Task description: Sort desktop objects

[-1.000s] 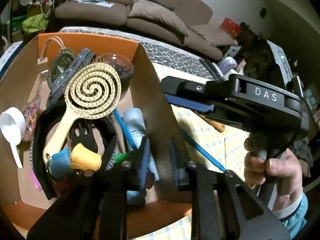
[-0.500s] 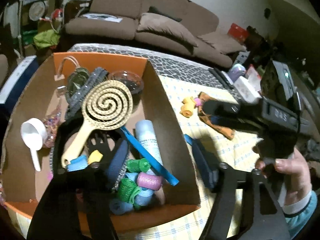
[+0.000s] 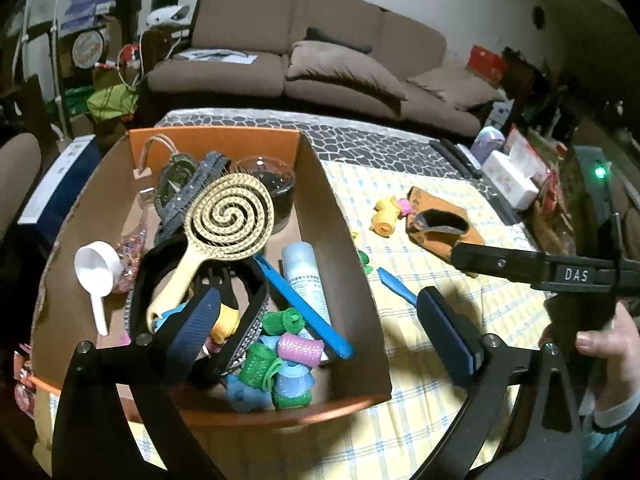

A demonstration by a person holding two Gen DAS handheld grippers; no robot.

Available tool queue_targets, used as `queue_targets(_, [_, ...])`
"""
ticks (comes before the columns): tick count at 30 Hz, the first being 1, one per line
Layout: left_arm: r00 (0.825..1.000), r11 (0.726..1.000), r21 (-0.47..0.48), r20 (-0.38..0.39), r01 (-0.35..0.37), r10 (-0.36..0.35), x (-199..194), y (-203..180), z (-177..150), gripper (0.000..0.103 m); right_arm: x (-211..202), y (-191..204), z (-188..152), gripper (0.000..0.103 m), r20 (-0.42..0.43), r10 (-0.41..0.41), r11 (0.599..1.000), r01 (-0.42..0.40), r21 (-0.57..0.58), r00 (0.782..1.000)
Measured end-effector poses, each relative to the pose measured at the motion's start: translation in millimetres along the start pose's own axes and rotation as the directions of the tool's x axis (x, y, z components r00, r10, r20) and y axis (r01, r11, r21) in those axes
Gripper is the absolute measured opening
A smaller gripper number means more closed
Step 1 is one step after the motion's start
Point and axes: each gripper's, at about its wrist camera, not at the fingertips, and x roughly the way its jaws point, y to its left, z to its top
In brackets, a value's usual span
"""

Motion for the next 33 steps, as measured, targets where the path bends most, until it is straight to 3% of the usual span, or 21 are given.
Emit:
queue_targets(5, [0.999,1.0,-0.003,0.023,-0.028,0.028,-9,2,-9,0.1,-15,1,-10,0.102,0.051,-0.087,0.995,0.089,-0.044,0.995])
queue_targets(10, [0.998,0.999,-0.035,0.051,-0.038,0.04,-19,3,-26,0.102,-36,1,-31,0.102,0.17,-0.19,0.979,0.199,-0.037,0.967])
queue_targets(13, [0.997,0.998,-0.036,0.056,-0.047,0.049,-23,-1,-40,0.103,-41,-1,-44,0.102,0.197,-0.222,0.972,0.232,-0.031,0.955])
queue_targets(23, [0.996,0.996,0.014,-0.004,-0.084,0.084,-8,-24,-88,0.103,-35,-21,-97,0.103,0.166,-0.329,0.941,0.337,-0.021,0.93])
queue_targets(30, [0.992,0.993,0.043,-0.046,-0.114,0.116,15,-31,-101,0.103,-21,-48,-126,0.102,0.124,-0.385,0.922,0.387,0.001,0.915])
queue_targets(33, [0.99,0.993,0.027,-0.072,-0.117,0.119,26,-31,-105,0.103,-13,-57,-135,0.103,0.098,-0.38,0.925,0.38,0.022,0.92])
